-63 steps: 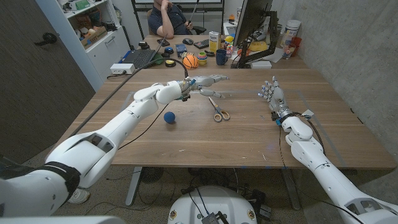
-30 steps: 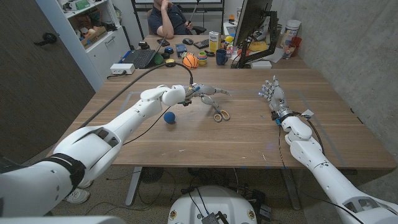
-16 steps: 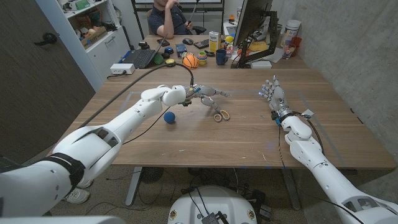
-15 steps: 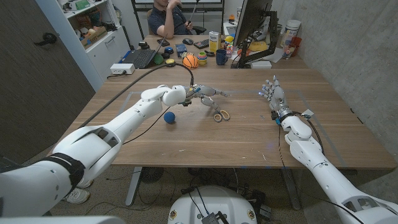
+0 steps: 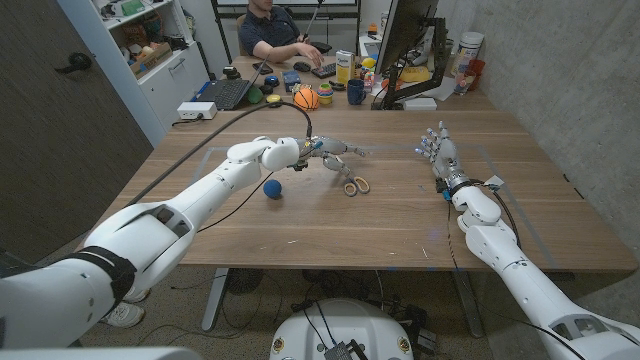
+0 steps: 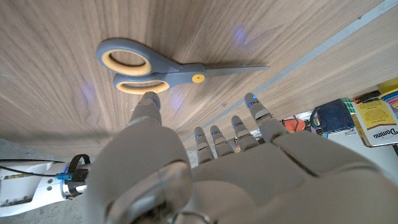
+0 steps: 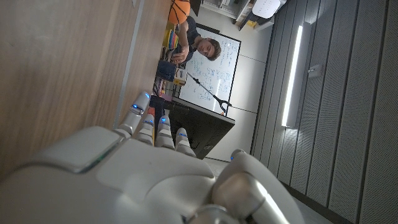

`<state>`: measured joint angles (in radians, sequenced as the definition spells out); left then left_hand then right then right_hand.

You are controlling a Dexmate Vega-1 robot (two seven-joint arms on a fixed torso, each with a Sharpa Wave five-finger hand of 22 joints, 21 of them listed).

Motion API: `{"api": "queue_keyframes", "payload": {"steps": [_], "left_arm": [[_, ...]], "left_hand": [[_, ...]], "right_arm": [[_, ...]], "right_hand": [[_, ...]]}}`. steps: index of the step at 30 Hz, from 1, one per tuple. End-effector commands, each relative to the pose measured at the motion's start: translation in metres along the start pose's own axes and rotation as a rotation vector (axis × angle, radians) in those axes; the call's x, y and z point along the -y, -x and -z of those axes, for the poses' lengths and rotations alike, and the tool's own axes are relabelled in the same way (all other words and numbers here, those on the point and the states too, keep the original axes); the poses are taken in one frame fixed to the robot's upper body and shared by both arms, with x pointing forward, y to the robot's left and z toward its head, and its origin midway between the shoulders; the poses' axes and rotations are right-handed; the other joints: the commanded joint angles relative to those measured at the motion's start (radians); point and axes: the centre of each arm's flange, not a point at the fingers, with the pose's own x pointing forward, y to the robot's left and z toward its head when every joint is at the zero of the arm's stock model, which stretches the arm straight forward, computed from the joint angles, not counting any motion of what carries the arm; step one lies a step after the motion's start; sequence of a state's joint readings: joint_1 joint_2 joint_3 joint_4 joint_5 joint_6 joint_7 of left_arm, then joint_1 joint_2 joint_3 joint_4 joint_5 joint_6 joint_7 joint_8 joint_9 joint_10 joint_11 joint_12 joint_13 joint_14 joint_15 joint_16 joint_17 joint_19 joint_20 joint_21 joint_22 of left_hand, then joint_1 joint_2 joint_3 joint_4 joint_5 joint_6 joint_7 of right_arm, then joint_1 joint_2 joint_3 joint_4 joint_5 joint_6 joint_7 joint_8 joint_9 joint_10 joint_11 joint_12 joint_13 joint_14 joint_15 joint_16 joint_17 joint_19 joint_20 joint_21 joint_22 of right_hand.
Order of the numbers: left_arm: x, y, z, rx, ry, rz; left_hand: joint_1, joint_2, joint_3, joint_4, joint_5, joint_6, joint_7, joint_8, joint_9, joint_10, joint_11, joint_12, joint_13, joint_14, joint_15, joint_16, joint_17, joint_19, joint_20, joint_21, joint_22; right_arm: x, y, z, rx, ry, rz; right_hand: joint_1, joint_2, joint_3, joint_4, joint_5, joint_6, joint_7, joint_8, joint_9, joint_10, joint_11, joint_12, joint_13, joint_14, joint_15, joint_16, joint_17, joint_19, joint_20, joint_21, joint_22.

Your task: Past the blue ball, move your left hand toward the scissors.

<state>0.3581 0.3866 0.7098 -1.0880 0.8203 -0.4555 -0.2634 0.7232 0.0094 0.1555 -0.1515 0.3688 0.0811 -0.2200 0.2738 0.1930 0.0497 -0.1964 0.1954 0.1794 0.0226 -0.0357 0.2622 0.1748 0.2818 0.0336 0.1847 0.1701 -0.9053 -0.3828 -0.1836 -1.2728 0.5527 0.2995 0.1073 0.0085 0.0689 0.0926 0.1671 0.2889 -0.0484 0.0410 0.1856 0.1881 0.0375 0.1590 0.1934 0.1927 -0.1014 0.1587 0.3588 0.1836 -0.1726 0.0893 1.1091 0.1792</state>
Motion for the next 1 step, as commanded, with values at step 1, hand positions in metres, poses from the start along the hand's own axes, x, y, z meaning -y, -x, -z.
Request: {"api": "queue_keyframes", "payload": {"steps": [1], "left_arm": [[0.0016, 0.0007, 0.0001, -0.003, -0.003, 0.001]], "left_hand": [[0.014, 0.0, 0.0, 0.001, -0.004, 0.007, -0.003, 0.003, 0.003, 0.007, -0.001, -0.005, 0.004, 0.005, -0.101, -0.002, 0.003, -0.006, -0.007, -0.003, 0.002]], "right_arm": [[-0.0011, -0.001, 0.0008, -0.008, -0.003, -0.003]], "right_hand": [[0.002, 0.024, -0.01, 0.003, 0.004, -0.009, -0.002, 0.004, 0.004, 0.008, -0.001, 0.005, 0.005, 0.002, 0.001, -0.003, 0.003, -0.077, 0.007, -0.003, 0.001]]}}
